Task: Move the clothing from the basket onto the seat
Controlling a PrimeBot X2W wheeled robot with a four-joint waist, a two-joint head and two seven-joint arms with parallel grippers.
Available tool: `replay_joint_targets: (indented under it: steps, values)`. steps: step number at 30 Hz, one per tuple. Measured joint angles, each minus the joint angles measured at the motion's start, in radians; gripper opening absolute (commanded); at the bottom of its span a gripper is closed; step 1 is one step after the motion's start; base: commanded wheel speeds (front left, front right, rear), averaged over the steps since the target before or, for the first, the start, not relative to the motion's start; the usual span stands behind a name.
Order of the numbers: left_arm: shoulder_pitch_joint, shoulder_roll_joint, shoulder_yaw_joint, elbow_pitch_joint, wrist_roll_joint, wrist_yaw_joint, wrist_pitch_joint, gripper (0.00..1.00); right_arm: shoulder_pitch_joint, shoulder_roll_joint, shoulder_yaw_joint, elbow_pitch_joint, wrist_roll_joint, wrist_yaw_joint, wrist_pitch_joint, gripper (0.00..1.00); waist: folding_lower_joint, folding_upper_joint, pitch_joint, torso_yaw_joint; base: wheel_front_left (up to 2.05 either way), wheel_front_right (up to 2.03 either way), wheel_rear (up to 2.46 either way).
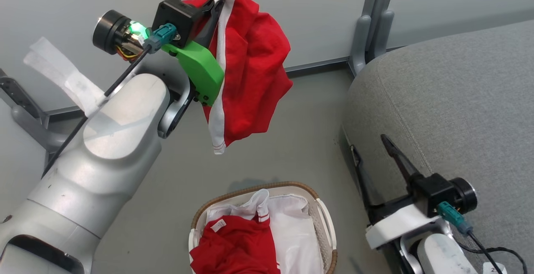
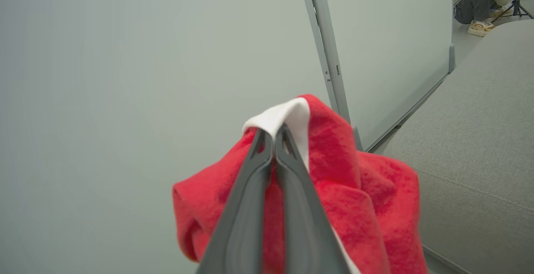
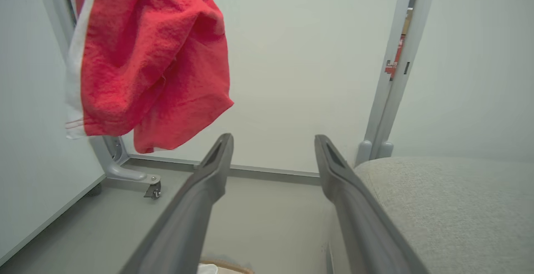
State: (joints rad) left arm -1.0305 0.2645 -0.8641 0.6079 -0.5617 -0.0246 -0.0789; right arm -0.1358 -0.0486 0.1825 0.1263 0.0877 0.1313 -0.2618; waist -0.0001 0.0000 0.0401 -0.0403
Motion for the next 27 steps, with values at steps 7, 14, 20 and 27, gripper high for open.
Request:
replay_joint_targets:
  steps: [7,14,20,27]
  values:
    - [-0.006,-0.009,-0.014,-0.063,-0.001,0.008,0.028,0.0,-0.061,0.001,0.09,0.035,0.059,0.0,0.0,1.0,0.0,0.0,-0.009,0.01,0.0,0.0,0.0]
    - [-0.017,-0.03,-0.026,-0.108,-0.001,0.016,0.048,0.0,-0.197,0.001,0.171,0.122,0.172,0.0,0.0,1.0,0.0,0.0,-0.015,0.026,0.0,0.0,0.0]
    - [-0.025,-0.06,-0.046,-0.141,-0.001,0.016,0.055,0.0,-0.311,0.0,0.224,0.188,0.269,0.0,0.0,1.0,0.0,0.0,-0.02,0.05,0.0,0.0,0.0]
    - [-0.027,-0.068,-0.073,-0.193,-0.001,0.015,0.069,0.0,-0.385,0.001,0.256,0.218,0.309,0.0,0.0,1.0,0.0,0.0,-0.027,0.074,0.0,0.0,0.0]
